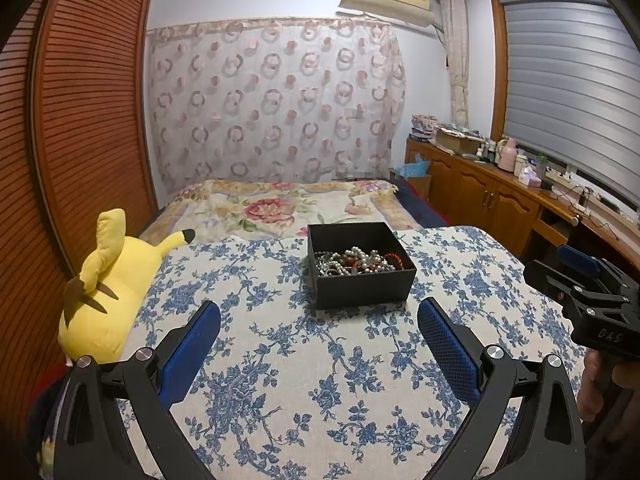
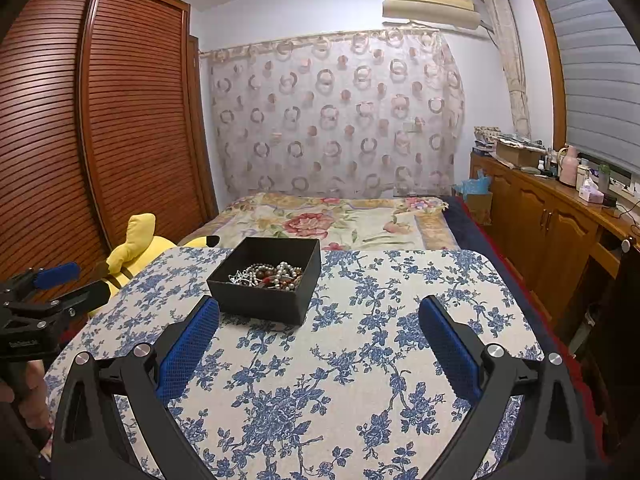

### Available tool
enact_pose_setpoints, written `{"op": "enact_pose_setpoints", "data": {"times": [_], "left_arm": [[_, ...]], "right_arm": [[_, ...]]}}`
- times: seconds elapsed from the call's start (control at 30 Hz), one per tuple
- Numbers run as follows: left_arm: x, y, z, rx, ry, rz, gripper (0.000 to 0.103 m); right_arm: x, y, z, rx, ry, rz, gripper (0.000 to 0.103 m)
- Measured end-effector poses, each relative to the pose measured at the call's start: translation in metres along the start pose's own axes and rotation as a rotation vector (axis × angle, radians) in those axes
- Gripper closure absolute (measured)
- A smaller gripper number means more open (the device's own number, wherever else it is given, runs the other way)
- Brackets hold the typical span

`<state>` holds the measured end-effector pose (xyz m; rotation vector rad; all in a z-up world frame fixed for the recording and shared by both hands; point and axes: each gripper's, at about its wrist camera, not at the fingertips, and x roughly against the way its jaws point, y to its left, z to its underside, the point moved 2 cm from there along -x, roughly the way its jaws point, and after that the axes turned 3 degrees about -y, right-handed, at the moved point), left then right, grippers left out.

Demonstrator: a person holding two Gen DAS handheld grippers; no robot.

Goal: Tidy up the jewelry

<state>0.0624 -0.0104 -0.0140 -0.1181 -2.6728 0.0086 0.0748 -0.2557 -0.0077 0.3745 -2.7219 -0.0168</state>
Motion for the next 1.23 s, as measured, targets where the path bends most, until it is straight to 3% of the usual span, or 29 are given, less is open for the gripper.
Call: {"op": "enact_pose_setpoints", "data": {"times": [1.23], "left_arm": [[0.0056,-0.0022,-0.0052,0.000,-0.005,-0.001,0.008]], "right_arm": [[0.0000,-0.0006,-0.0001,-0.002,-0.001,-0.001,0.002]]}}
